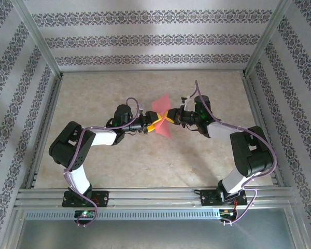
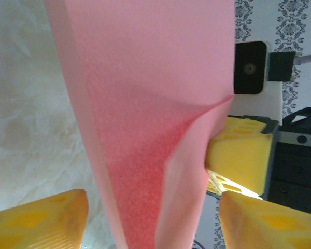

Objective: Fold a paper plane with a square sheet of paper (pick it up from the middle)
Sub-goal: Turn over the paper at the center of the table.

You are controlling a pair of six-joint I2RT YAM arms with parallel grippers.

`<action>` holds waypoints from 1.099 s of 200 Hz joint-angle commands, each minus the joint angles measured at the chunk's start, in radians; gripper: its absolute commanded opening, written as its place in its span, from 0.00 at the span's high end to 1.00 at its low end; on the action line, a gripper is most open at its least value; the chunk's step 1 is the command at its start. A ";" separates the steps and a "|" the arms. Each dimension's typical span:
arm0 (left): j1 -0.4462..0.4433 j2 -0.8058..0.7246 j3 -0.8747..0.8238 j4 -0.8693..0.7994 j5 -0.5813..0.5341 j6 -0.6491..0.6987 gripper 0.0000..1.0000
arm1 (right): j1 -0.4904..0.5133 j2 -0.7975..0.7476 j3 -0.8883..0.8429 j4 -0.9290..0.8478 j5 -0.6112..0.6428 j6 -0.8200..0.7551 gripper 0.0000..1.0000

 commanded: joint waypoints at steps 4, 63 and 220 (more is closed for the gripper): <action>-0.005 -0.022 0.007 0.081 0.005 -0.040 0.41 | -0.010 0.019 0.003 0.055 -0.023 0.015 0.97; -0.003 -0.011 0.005 0.121 -0.001 -0.068 0.62 | -0.017 0.033 -0.010 0.063 -0.030 0.021 0.96; 0.024 -0.193 0.176 -0.764 -0.196 0.414 0.97 | -0.136 -0.180 -0.043 -0.339 0.246 -0.246 0.58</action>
